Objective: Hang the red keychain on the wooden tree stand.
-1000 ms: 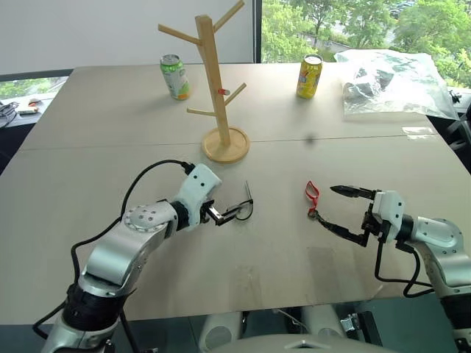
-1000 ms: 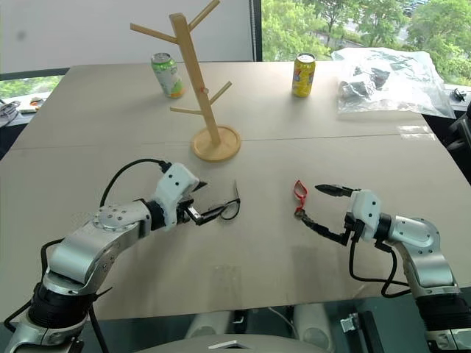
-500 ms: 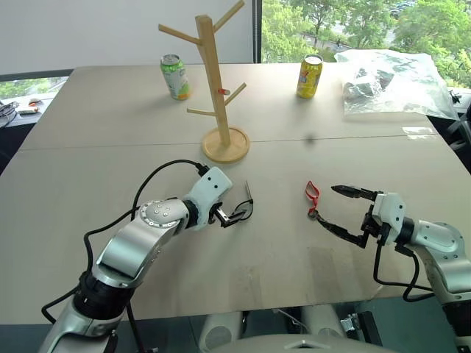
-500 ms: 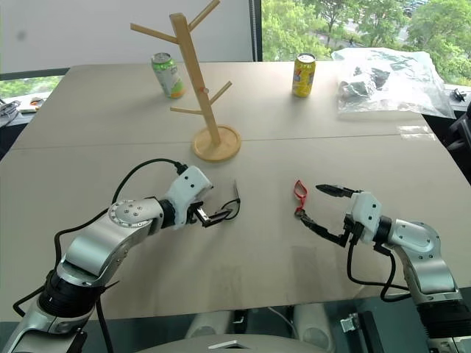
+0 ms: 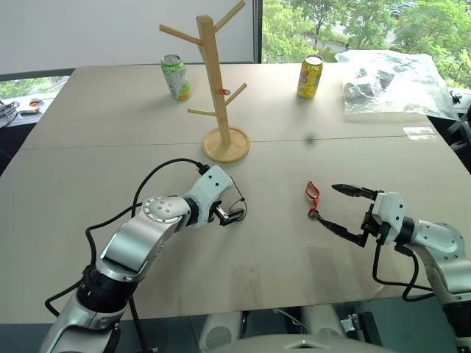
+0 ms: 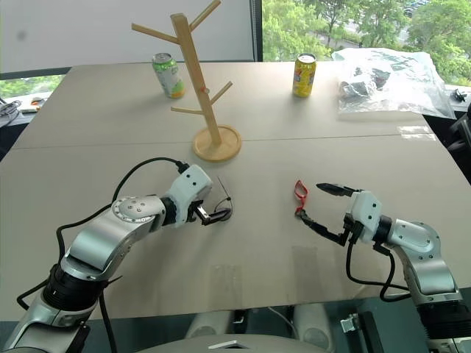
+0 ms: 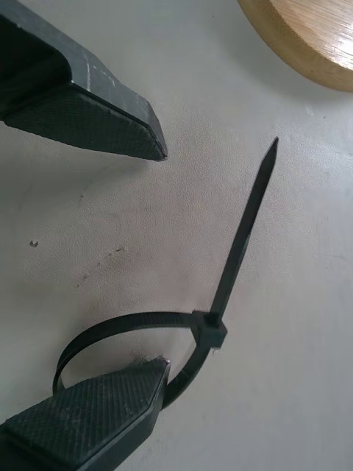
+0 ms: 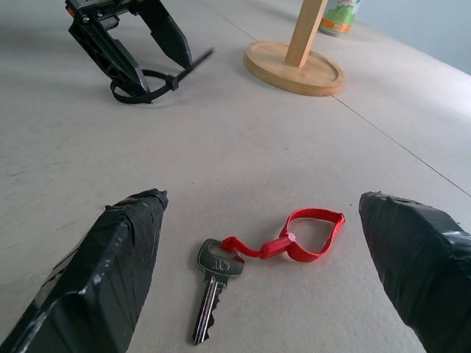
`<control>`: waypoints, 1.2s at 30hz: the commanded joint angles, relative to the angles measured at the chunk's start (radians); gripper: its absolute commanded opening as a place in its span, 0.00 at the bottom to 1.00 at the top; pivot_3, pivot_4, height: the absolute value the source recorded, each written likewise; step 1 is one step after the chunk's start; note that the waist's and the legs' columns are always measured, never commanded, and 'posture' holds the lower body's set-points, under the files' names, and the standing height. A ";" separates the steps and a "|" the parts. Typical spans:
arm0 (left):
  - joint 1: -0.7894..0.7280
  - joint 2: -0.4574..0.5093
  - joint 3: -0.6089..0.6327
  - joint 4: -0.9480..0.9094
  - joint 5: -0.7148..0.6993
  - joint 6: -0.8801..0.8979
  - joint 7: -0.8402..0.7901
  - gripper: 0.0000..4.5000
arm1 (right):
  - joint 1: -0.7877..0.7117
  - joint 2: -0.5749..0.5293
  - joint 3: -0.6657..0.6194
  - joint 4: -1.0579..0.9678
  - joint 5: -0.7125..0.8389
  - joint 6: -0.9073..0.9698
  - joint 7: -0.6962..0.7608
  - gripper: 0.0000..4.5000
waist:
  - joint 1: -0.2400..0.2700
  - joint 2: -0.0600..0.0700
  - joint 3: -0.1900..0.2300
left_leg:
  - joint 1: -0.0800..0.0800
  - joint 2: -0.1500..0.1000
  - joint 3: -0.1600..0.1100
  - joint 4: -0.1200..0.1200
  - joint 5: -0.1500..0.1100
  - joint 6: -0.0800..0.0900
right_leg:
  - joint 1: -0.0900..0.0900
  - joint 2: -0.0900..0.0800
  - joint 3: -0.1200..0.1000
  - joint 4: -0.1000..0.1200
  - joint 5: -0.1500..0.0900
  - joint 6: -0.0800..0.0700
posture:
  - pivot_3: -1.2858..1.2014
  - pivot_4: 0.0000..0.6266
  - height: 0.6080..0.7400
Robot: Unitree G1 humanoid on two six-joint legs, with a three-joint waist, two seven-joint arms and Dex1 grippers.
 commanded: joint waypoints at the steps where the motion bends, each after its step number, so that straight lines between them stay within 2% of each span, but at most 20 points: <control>1: -0.001 -0.004 -0.010 -0.011 0.015 0.010 0.008 0.93 | -0.005 -0.005 -0.026 -0.034 0.007 -0.001 -0.007 1.00 | 0.000 0.000 0.000 | 0.000 0.000 0.000 0.000 0.000 0.000 | 0.000 0.000 0.000 0.000 0.000 0.000 | 0.52 0.24 1.00; 3: 0.002 -0.010 -0.003 -0.010 0.014 0.014 0.014 0.82 | -0.003 -0.005 -0.027 -0.035 0.007 -0.001 -0.009 1.00 | 0.000 0.000 0.000 | 0.000 0.000 0.000 0.000 0.000 0.000 | 0.000 0.000 0.000 0.000 0.000 0.000 | 0.52 0.24 1.00; 8: 0.003 -0.016 0.002 -0.012 0.011 0.028 0.015 0.32 | 0.000 -0.007 -0.034 -0.037 0.008 0.000 -0.012 1.00 | -0.001 0.000 0.000 | 0.000 0.000 0.000 0.000 0.000 0.000 | 0.000 0.000 0.000 0.000 0.000 0.000 | 0.52 0.24 1.00; 10: 0.002 -0.017 0.001 -0.012 0.010 0.033 0.015 0.08 | 0.000 -0.007 -0.035 -0.037 0.008 0.001 -0.013 1.00 | -0.001 0.000 0.000 | 0.000 0.000 0.000 0.000 0.000 0.000 | 0.000 0.000 0.000 0.000 0.000 0.000 | 0.52 0.24 1.00; 11: 0.002 -0.016 0.001 -0.013 0.009 0.035 0.016 0.01 | 0.002 -0.008 -0.036 -0.039 0.008 0.001 -0.014 1.00 | -0.001 0.000 0.000 | 0.000 0.000 0.000 0.000 0.000 0.000 | 0.000 0.000 0.000 0.000 0.000 0.000 | 0.52 0.24 1.00; 20: 0.002 -0.017 -0.004 -0.012 0.009 0.038 0.023 0.01 | 0.009 -0.013 -0.040 -0.044 0.009 0.001 -0.019 1.00 | -0.001 0.000 0.000 | 0.000 0.000 0.000 0.000 0.000 0.000 | 0.000 0.000 0.000 0.000 0.000 0.000 | 0.52 0.24 1.00; 24: -0.011 -0.078 0.044 0.017 0.012 0.013 0.073 0.01 | 0.007 -0.015 -0.040 -0.041 0.011 0.001 -0.016 1.00 | 0.001 0.000 0.000 | 0.000 0.000 0.000 0.000 0.000 0.000 | 0.000 0.000 0.000 0.000 0.000 0.000 | 0.52 0.24 1.00; 28: -0.055 -0.182 0.178 0.099 0.023 0.005 0.190 0.01 | 0.001 -0.018 -0.043 -0.038 0.014 0.002 -0.014 1.00 | 0.000 0.000 0.000 | 0.000 0.000 -0.001 0.001 0.000 0.000 | 0.000 0.001 0.000 0.000 0.000 0.000 | 0.52 0.24 1.00; 31: -0.111 -0.271 0.344 0.215 0.044 -0.061 0.335 0.01 | -0.004 -0.017 -0.040 -0.038 0.013 0.004 -0.015 1.00 | 0.000 0.000 0.000 | 0.000 0.000 0.000 0.001 0.000 0.000 | 0.000 0.001 -0.001 0.000 0.000 0.000 | 0.52 0.24 1.00; 36: -0.197 -0.304 0.594 0.427 0.074 -0.196 0.539 0.01 | -0.022 -0.013 -0.038 -0.035 0.013 0.007 -0.018 1.00 | -0.003 -0.001 0.000 | 0.000 0.000 0.000 0.000 0.000 0.000 | 0.000 0.002 0.000 0.000 0.004 0.002 | 0.52 0.24 1.00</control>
